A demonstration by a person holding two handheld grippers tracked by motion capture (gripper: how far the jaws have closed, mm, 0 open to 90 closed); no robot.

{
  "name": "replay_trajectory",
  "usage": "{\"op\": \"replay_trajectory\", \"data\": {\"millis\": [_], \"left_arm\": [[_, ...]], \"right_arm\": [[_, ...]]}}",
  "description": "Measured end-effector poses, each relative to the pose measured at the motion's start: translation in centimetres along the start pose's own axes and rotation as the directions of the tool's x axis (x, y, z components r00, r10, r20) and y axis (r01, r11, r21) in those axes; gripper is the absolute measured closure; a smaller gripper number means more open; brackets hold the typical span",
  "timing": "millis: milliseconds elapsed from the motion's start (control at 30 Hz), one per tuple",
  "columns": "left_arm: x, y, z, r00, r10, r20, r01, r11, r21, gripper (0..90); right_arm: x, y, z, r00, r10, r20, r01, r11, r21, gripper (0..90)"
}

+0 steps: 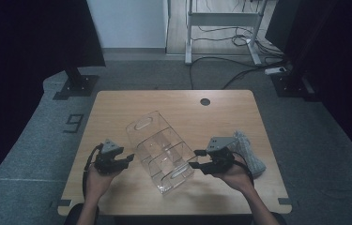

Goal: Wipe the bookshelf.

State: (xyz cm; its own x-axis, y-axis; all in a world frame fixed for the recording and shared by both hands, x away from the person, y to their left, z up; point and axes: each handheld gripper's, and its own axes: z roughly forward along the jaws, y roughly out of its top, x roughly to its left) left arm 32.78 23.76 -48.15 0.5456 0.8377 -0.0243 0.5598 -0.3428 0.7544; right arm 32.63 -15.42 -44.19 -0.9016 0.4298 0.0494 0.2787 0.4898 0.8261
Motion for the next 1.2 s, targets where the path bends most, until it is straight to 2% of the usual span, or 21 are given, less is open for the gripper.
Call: {"op": "replay_trajectory", "data": {"millis": [167,200,233,333,600,800,900,1000,1200], "left_arm": [[0.1,-0.3,0.0,0.9999,-0.002,0.011,0.002,1.0000,0.002,42.6],[0.1,-0.4,0.0,0.9999,-0.004,0.014,0.004,1.0000,0.004,42.5],[0.1,-0.4,0.1,0.9999,-0.004,0.016,0.004,1.0000,0.005,42.5],[0.1,-0.5,0.1,0.9998,-0.006,0.019,0.006,1.0000,0.008,42.3],[0.2,-0.7,0.3,0.9996,-0.006,0.028,0.005,0.9999,0.010,42.3],[0.4,-0.8,0.2,0.9996,-0.005,0.027,0.005,0.9999,0.013,42.1],[0.5,-0.8,0.2,0.9996,-0.017,0.023,0.017,0.9998,0.012,41.5],[0.8,-0.9,0.1,0.9996,-0.028,0.007,0.028,0.9996,0.008,37.0],[1.1,-0.9,-0.1,0.9981,-0.059,-0.015,0.059,0.9982,0.004,26.0]], "right_arm": [[0.0,0.5,0.0,0.9994,-0.029,-0.021,0.030,1.000,0.010,48.5],[0.0,0.6,0.1,0.9982,-0.034,-0.049,0.034,0.999,0.006,51.6],[0.0,0.7,0.1,0.9972,-0.037,-0.065,0.037,0.999,0.002,50.8],[0.3,1.2,0.7,0.9953,-0.063,-0.074,0.065,0.997,0.031,50.3],[0.6,1.7,1.7,0.9899,-0.079,-0.118,0.083,0.996,0.036,61.1],[1.1,2.3,2.6,0.9885,-0.090,-0.121,0.096,0.994,0.044,67.0],[1.3,2.6,2.9,0.9890,-0.094,-0.114,0.101,0.994,0.053,69.4],[1.5,2.8,3.3,0.9898,-0.101,-0.100,0.107,0.993,0.057,72.2],[1.5,3.1,3.6,0.9933,-0.085,-0.078,0.090,0.994,0.060,76.9]]}}
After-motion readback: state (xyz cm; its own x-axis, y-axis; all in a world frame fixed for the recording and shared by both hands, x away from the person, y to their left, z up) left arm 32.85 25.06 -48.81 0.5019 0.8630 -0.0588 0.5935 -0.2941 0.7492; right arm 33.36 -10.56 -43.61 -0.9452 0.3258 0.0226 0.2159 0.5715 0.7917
